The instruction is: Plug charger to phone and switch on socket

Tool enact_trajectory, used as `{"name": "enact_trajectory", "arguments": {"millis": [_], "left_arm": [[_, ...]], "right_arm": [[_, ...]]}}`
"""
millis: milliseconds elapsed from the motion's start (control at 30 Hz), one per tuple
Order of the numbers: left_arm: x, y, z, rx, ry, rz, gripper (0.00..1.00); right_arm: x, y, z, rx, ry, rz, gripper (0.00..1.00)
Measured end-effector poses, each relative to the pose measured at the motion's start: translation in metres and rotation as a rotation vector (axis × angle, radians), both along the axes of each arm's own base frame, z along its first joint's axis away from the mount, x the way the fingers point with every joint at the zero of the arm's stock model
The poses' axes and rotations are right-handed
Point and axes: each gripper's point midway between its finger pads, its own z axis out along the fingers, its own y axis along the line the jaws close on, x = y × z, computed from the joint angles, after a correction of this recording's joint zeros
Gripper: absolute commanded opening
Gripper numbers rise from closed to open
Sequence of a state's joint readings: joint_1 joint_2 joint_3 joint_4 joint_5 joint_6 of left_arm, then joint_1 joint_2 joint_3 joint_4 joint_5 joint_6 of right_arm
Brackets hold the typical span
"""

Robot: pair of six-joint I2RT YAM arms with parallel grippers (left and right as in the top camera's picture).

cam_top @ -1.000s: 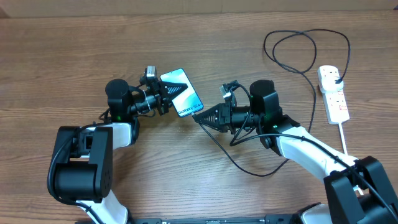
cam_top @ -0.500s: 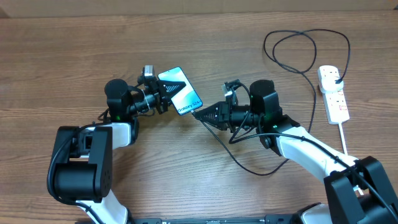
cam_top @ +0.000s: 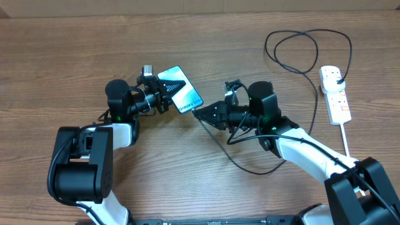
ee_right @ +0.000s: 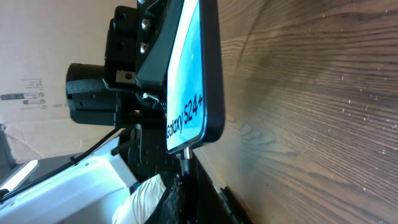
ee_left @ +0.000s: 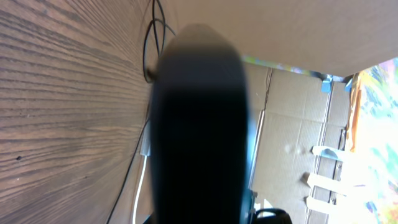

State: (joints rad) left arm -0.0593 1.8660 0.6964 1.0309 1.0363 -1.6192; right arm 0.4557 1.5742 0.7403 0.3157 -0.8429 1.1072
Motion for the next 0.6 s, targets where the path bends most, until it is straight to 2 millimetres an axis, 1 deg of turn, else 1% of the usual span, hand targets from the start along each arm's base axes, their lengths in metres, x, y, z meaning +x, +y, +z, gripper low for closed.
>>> {"name": "enact_trajectory", "arguments": {"millis": [133,600], "left_arm": [[0.0017,0.0009,-0.0002,0.003,-0.003,0.011,0.04],[0.0047,0.0024,-0.0004,0.006,-0.004,0.03,0.04]], "right_arm": [[0.0013,0.0033,0.0,-0.015,-0.011,-0.025,0.04],[0.0072,0.0037,-0.0005,-0.031,-0.022,-0.07,0.04]]}}
